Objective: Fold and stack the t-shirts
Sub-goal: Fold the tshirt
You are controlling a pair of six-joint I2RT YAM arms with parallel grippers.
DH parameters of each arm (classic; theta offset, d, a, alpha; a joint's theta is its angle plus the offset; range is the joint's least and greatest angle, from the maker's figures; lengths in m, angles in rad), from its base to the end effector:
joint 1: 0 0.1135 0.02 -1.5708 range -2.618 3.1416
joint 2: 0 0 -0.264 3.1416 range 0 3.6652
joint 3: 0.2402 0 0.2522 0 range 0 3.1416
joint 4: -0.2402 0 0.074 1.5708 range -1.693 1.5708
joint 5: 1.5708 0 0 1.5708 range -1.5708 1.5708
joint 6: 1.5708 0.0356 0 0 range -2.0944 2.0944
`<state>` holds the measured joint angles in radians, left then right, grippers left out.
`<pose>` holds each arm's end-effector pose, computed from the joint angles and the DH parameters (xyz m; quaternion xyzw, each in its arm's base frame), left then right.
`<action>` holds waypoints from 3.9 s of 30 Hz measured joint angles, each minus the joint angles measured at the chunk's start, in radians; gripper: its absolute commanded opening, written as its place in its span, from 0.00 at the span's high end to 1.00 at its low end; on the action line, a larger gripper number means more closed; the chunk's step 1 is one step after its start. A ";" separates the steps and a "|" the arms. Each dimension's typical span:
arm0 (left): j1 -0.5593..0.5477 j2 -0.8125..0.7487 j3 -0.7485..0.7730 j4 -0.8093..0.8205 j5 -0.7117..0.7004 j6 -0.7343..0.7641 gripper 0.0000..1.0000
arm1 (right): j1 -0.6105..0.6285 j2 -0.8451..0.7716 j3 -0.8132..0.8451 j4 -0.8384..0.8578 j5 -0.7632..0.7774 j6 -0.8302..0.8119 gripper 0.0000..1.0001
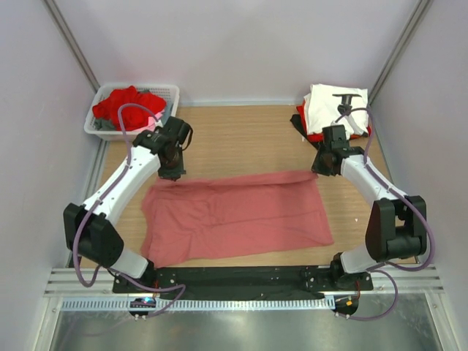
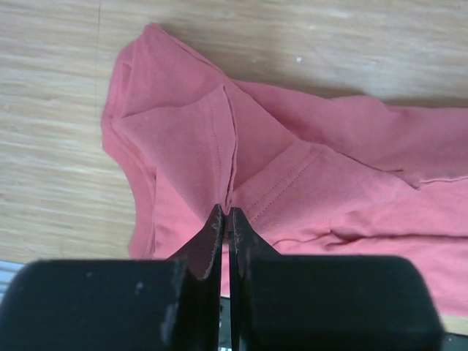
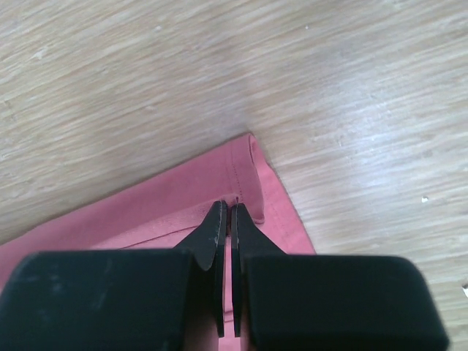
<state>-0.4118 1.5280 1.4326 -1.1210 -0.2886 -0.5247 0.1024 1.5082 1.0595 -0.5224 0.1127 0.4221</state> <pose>0.2751 -0.1091 0.3122 -0.0803 0.9711 0.0476 0.2195 0.3107 0.0279 0.2345 0.1683 0.9391 0.0245 0.2988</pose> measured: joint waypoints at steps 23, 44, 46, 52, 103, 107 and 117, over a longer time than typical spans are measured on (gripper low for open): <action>-0.227 -0.306 -0.367 -0.057 -0.003 -0.191 0.60 | -0.001 -0.268 -0.327 -0.011 0.061 0.121 0.24; -0.284 -0.236 -0.484 0.097 -0.053 -0.328 0.46 | 0.206 -0.135 -0.181 0.091 -0.043 0.114 0.08; -0.274 -0.164 -0.508 0.153 -0.050 -0.333 0.48 | 0.229 -0.067 -0.181 0.108 -0.072 0.107 0.09; -0.199 0.066 -0.534 0.298 -0.005 -0.333 0.56 | 0.239 0.051 -0.205 0.127 -0.108 0.100 0.10; -0.129 0.019 0.019 0.247 0.153 0.027 0.20 | 0.451 -0.040 0.187 -0.102 0.058 0.255 0.17; -0.158 -0.063 -0.217 0.265 0.184 -0.002 0.23 | 0.394 0.261 0.386 -0.069 0.000 0.202 0.18; -0.167 -0.303 -0.326 0.229 0.165 0.006 0.21 | 0.387 0.748 0.873 -0.110 -0.063 0.154 0.23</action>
<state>-0.5785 1.2255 1.1069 -0.8925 -0.1234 -0.5190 0.4892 2.2562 1.9324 -0.6323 0.0494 0.5766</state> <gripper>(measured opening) 0.782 0.769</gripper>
